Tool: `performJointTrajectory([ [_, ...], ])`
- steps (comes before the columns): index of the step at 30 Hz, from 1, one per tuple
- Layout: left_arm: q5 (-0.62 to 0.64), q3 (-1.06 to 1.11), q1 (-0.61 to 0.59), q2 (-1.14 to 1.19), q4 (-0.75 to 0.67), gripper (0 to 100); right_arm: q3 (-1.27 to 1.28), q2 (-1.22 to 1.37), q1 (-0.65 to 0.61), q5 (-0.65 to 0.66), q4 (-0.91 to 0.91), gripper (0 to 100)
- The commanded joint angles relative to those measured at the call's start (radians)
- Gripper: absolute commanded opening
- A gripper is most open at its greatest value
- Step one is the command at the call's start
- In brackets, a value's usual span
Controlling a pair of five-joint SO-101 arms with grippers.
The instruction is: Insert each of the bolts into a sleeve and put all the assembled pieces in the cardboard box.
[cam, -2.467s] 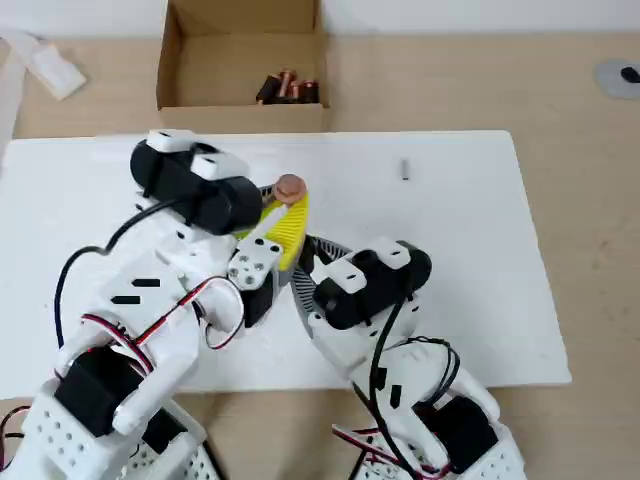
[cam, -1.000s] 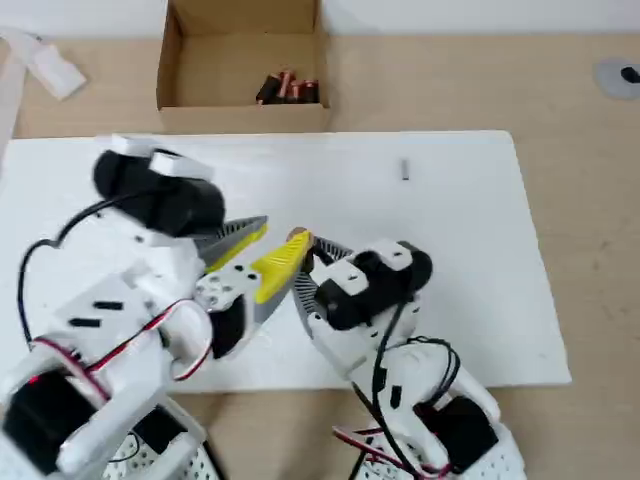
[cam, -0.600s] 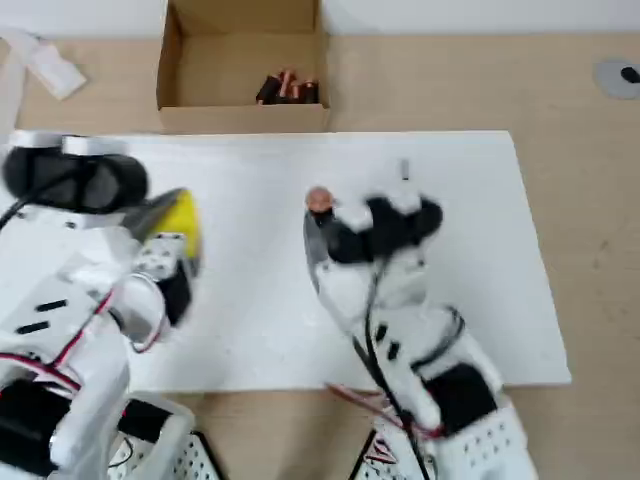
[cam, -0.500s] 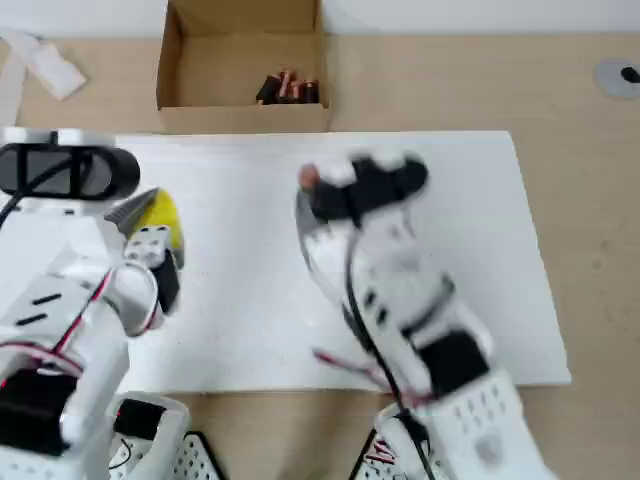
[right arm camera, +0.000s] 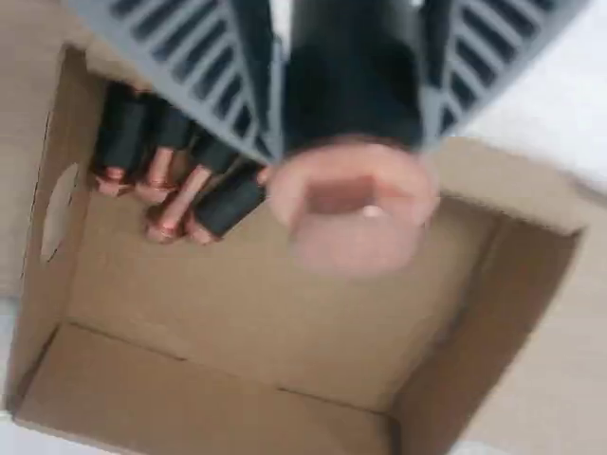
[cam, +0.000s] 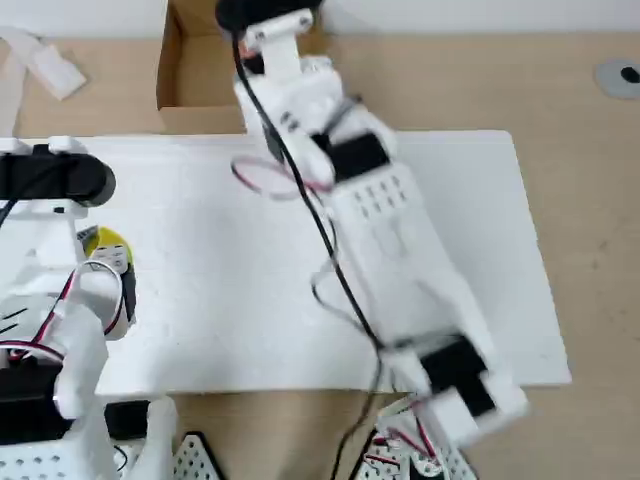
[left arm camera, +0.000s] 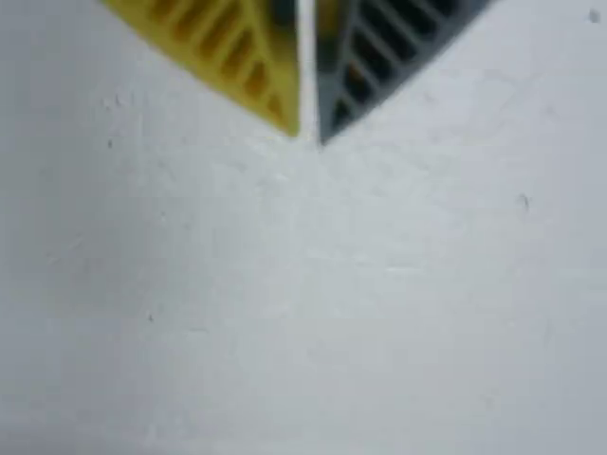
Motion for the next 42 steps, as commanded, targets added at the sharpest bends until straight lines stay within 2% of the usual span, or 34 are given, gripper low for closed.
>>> performJointTrajectory([
  [1,-0.009,-0.011,-0.020,-0.012,0.025,0,-0.306,0.216,0.067,0.014,-0.037,0.9],
  [12,-0.009,0.095,-0.012,-0.240,0.029,1,-1.139,0.997,0.163,0.021,-0.035,0.9],
  [17,-0.009,0.164,-0.015,-0.337,0.028,1,-1.388,1.262,0.142,0.103,-0.029,0.9],
  [24,-0.009,0.226,-0.017,-0.406,0.028,1,-1.438,1.408,0.142,0.147,-0.029,1.0],
  [31,-0.008,0.241,-0.018,-0.412,0.034,1,-1.448,1.432,0.143,0.141,0.058,14.8],
  [39,-0.005,0.241,-0.018,-0.412,0.035,1,-1.488,1.429,0.133,0.141,0.169,16.6],
  [42,-0.003,0.242,-0.018,-0.412,0.035,1,-1.484,1.380,0.128,0.141,0.259,22.2],
])
